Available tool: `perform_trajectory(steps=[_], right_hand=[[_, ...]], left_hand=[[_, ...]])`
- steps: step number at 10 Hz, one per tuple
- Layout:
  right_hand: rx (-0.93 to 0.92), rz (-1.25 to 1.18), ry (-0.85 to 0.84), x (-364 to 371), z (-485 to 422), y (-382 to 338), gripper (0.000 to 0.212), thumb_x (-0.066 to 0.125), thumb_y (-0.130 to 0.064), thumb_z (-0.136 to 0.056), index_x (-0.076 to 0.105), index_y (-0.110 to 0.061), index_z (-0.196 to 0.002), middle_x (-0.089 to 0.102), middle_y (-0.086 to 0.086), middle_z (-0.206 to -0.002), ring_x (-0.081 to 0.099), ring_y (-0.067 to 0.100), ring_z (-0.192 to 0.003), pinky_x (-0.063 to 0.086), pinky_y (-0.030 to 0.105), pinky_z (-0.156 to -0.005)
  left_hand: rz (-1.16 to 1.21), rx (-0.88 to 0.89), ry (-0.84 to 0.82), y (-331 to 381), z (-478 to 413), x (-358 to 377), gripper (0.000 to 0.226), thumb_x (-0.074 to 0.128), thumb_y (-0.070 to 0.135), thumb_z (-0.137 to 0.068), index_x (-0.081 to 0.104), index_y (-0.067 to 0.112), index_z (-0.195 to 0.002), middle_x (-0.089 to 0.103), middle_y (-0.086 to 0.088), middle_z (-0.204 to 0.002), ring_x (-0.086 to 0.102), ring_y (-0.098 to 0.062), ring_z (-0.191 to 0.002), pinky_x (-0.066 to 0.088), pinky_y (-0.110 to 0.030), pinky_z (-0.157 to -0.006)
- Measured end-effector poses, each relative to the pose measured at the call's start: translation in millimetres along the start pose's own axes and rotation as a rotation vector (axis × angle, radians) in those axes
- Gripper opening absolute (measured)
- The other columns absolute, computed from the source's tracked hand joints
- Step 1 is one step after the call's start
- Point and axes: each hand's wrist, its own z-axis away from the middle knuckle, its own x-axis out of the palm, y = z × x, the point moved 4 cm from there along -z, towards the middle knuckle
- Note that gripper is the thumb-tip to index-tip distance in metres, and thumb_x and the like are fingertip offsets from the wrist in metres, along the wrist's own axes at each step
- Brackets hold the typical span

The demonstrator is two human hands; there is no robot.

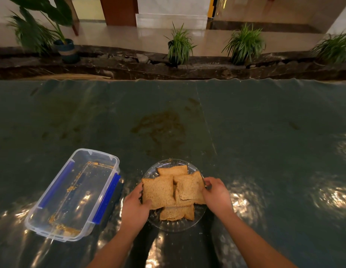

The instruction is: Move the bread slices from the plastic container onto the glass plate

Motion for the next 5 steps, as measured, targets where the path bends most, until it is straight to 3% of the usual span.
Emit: perform_trajectory(steps=[3, 5], right_hand=[[0.019, -0.017, 0.001, -2.6, -0.4, 2.9, 0.028, 0.061, -0.015, -0.086, 0.065, -0.021, -0.113, 0.058, -0.005, -0.102, 0.056, 0.01, -0.085, 0.043, 0.025, -0.071], [-0.016, -0.071, 0.064, -14.3, -4.9, -8.9, 0.021, 0.059, -0.016, -0.088, 0.066, -0.022, -0.108, 0.062, -0.011, -0.084, 0.059, 0.01, -0.077, 0.044, 0.023, -0.064]], left_hand=[[-0.018, -0.022, 0.023, 3.5, -3.3, -9.1, 0.05, 0.063, 0.013, -0.086, 0.052, 0.023, -0.134, 0.053, -0.003, -0.127, 0.054, -0.018, -0.114, 0.048, -0.043, -0.098], [-0.058, 0.029, 0.071, 14.2, -7.5, -14.0, 0.047, 0.061, 0.014, -0.088, 0.052, 0.021, -0.133, 0.053, -0.002, -0.128, 0.053, -0.014, -0.112, 0.05, -0.044, -0.097]])
